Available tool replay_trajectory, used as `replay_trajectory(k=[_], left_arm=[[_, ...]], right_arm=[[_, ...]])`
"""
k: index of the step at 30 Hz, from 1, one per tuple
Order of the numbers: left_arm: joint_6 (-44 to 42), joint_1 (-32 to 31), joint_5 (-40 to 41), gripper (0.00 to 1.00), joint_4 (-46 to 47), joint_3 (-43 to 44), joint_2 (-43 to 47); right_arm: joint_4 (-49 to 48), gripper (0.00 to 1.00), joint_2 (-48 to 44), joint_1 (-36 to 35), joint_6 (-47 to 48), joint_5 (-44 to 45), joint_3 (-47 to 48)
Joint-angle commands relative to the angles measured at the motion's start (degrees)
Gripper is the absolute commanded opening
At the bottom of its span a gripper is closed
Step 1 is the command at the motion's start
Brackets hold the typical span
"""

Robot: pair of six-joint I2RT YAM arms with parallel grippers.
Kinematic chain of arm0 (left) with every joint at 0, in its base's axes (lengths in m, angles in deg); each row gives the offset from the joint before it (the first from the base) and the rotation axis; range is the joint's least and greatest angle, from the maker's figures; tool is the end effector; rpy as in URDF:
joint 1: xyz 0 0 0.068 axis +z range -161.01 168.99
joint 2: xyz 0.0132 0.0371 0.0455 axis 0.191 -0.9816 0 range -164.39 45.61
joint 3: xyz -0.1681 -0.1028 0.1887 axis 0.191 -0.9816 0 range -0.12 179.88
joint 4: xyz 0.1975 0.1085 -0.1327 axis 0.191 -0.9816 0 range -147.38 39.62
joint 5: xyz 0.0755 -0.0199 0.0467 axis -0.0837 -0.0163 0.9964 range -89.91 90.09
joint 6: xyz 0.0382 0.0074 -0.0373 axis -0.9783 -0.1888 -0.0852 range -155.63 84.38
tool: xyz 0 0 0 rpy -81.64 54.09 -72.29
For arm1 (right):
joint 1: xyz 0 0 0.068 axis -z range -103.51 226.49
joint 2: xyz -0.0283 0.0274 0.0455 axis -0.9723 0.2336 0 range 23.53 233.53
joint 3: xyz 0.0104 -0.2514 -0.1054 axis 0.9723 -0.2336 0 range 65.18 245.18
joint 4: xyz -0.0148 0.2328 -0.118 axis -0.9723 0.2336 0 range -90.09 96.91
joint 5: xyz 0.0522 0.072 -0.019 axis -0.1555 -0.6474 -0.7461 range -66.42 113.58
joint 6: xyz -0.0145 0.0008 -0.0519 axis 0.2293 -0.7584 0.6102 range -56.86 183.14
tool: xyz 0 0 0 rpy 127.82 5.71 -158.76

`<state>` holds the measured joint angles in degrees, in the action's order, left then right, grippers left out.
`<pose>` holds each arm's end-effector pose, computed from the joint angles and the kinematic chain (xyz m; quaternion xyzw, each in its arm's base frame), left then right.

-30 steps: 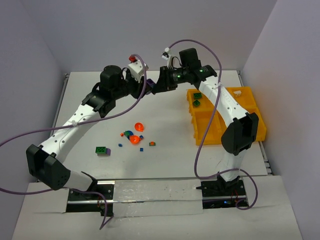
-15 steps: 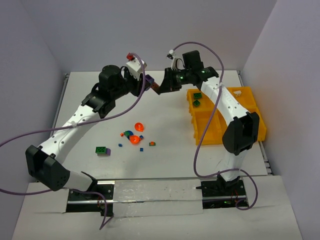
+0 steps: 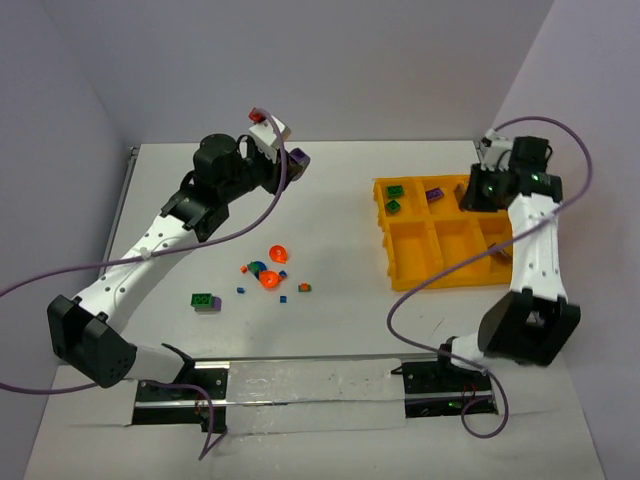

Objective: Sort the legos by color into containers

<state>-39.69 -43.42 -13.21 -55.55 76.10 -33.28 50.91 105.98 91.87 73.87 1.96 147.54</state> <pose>0.2695 -0.1809 0.4063 0.3066 0.6873 -0.2445 0.6114 0.2905 -0.0663 0.3515 -0.0249 0.9279 0.0984 0.3586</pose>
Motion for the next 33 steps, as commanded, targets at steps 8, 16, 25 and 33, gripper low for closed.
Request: replay_trajectory(k=[8,16,25,33], left_arm=[[-0.63,-0.38,-5.38,0.00,1.00,4.68,-4.11],[-0.97,-0.38,-7.14,0.00,-1.06,6.31,-4.77],[-0.32,-0.39,-7.89,0.00,-2.96,7.77,-5.87],[-0.82,-0.38,-8.33,0.00,-4.92,11.08,-8.05]], right_arm=[[4.88,0.00,-7.33,8.55,12.38,20.72,-7.71],[9.00,0.00,-0.33,8.96,13.48,26.74,-4.67],[9.07,0.00,3.63,9.34,13.33,28.17,-4.77],[6.72,0.00,6.59,10.27,13.78,30.74,-6.16]])
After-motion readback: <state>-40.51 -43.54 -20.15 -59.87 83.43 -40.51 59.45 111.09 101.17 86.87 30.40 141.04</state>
